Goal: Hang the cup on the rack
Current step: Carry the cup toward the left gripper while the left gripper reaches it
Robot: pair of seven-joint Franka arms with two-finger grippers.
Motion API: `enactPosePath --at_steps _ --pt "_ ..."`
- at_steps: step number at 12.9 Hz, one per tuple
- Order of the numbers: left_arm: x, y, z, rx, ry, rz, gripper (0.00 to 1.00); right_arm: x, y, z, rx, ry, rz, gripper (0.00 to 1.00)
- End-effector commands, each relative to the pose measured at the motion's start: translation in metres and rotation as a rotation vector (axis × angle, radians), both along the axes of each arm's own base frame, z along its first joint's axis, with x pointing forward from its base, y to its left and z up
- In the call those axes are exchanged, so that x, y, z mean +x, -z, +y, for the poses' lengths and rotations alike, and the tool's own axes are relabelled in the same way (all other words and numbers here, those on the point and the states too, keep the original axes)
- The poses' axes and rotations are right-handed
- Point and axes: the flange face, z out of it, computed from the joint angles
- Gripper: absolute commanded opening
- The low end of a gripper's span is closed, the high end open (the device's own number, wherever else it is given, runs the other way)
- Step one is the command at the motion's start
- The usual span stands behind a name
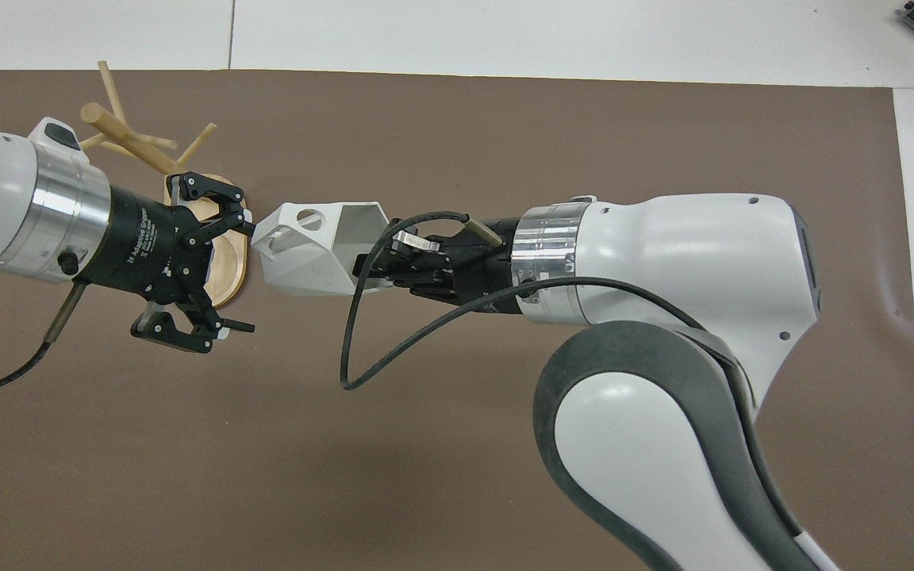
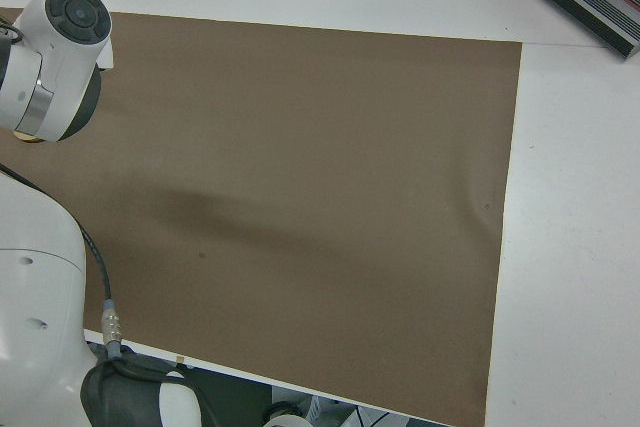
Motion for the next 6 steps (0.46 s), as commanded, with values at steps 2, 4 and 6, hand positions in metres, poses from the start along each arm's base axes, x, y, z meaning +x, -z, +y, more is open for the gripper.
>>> enactPosePath --at_steps 2,4,6 --pt "-0.008 -0.003 0.001 -0.032 -0.048 0.041 1.0 -0.003 0.004 0.01 0.008 -0.032 -0.011 0.0" --pt "-0.009 -0.005 -0.003 -0.046 -0.068 0.056 1.0 -0.001 0.006 0.011 0.005 -0.031 -0.014 0.0" --pt "-0.017 -0.004 -0.009 -0.046 -0.059 0.088 1.0 -0.001 0.007 0.011 0.005 -0.03 -0.012 0.0"
